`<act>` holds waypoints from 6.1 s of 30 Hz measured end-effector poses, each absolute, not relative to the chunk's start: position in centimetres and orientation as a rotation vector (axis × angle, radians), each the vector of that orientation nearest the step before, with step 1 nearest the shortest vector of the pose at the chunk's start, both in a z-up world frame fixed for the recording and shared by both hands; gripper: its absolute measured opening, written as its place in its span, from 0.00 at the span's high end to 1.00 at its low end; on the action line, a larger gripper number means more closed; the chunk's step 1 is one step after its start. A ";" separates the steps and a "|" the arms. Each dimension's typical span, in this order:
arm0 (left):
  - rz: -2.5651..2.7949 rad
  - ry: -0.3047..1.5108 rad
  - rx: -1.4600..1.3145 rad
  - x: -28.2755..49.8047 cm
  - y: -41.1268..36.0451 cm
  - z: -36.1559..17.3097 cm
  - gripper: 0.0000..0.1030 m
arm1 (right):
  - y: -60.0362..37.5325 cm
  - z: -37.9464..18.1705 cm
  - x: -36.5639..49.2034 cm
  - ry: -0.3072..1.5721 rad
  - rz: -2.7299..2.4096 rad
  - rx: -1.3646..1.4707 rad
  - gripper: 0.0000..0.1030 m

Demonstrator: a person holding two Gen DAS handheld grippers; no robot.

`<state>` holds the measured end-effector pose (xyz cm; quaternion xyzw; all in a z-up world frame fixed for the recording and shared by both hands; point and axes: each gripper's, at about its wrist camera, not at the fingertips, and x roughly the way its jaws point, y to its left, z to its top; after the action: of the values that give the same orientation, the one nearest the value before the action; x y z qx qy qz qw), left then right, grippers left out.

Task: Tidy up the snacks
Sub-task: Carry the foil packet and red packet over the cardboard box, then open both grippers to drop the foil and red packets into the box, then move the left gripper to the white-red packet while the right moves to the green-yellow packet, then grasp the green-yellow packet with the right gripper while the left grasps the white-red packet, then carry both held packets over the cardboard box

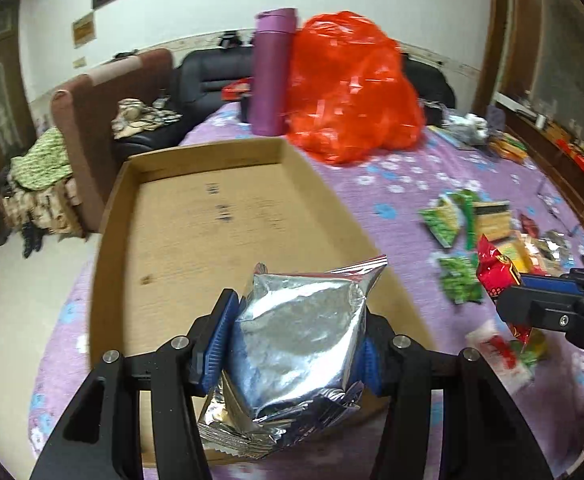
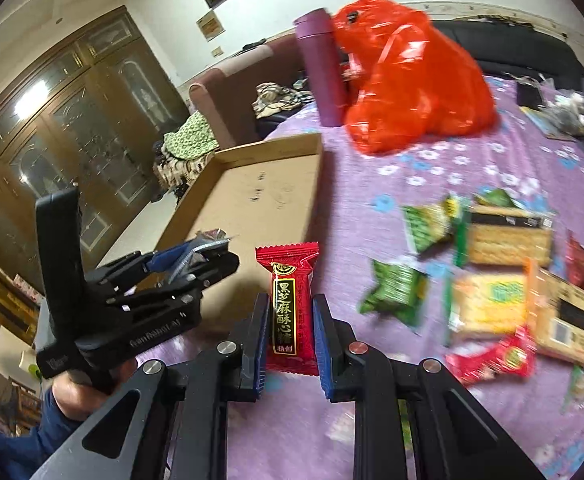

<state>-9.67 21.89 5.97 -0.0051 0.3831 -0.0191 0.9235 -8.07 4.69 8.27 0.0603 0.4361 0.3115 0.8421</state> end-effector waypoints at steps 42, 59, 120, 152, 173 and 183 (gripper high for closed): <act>0.035 0.764 -0.090 -10.3 26.6 4.2 0.38 | 10.4 5.3 -7.5 0.935 0.698 0.093 0.77; -0.211 0.750 0.028 -12.2 18.1 7.3 0.37 | -7.8 5.6 -10.5 0.932 0.522 0.369 0.77; -0.392 1.080 0.077 -10.8 6.0 2.2 0.54 | -9.4 2.0 -15.0 1.005 0.820 -0.154 0.63; -0.375 0.913 0.017 -11.7 9.1 6.3 0.79 | -9.8 6.2 -13.6 0.899 0.613 0.132 0.74; -0.156 0.824 -0.177 -9.0 24.4 8.0 0.79 | 4.7 8.4 -6.1 0.935 0.748 0.182 0.74; -0.083 0.872 -0.212 -5.1 29.6 6.9 0.79 | 11.2 6.1 0.0 1.033 0.717 0.209 0.74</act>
<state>-5.09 29.62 6.89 -0.1023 0.4212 -0.0400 0.9003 0.02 11.18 6.13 0.0977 0.4823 0.3349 0.8036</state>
